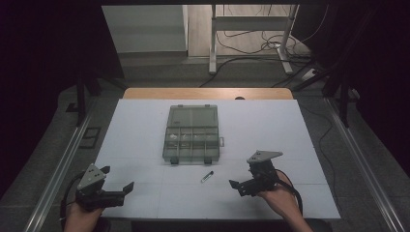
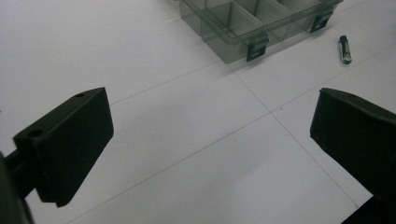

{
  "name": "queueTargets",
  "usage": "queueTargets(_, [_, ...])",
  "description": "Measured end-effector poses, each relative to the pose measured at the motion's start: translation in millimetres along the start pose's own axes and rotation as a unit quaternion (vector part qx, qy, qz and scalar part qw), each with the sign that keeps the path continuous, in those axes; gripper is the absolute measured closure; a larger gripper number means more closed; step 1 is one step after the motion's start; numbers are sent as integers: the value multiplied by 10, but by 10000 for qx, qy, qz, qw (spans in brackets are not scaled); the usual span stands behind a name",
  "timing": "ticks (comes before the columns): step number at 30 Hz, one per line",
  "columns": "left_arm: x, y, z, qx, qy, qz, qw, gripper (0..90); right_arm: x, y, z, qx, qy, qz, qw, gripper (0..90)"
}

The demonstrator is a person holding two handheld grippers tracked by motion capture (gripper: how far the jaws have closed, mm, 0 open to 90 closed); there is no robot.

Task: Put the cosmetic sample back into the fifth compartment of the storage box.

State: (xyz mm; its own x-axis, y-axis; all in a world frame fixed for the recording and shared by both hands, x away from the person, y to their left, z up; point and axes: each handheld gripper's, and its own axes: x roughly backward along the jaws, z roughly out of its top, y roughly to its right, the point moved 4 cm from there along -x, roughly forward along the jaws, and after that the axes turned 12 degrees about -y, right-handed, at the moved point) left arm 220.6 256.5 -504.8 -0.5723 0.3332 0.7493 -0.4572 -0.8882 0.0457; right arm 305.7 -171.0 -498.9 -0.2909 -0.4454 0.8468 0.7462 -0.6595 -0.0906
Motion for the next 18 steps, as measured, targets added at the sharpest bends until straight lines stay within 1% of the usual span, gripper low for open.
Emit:
queueTargets(6, [0, 3, 0, -10, -1, 1, 10000, 0, -92, -60, 64, -51, -125, 4, 9999, 0])
queueTargets(13, [2, 7, -1, -46, 1, -8, 10000, 0, -220, -142, 147, -118, -269, -60, 9996, 0])
queueTargets(16, [3, 7, -1, -49, 4, -9, 10000, 0, -293, -192, 189, -145, -337, -19, 9993, 0])
queueTargets(18, [4, 4, -1, -43, 11, -9, 10000, 0, -310, -204, 200, -147, -356, 6, 9993, 0])
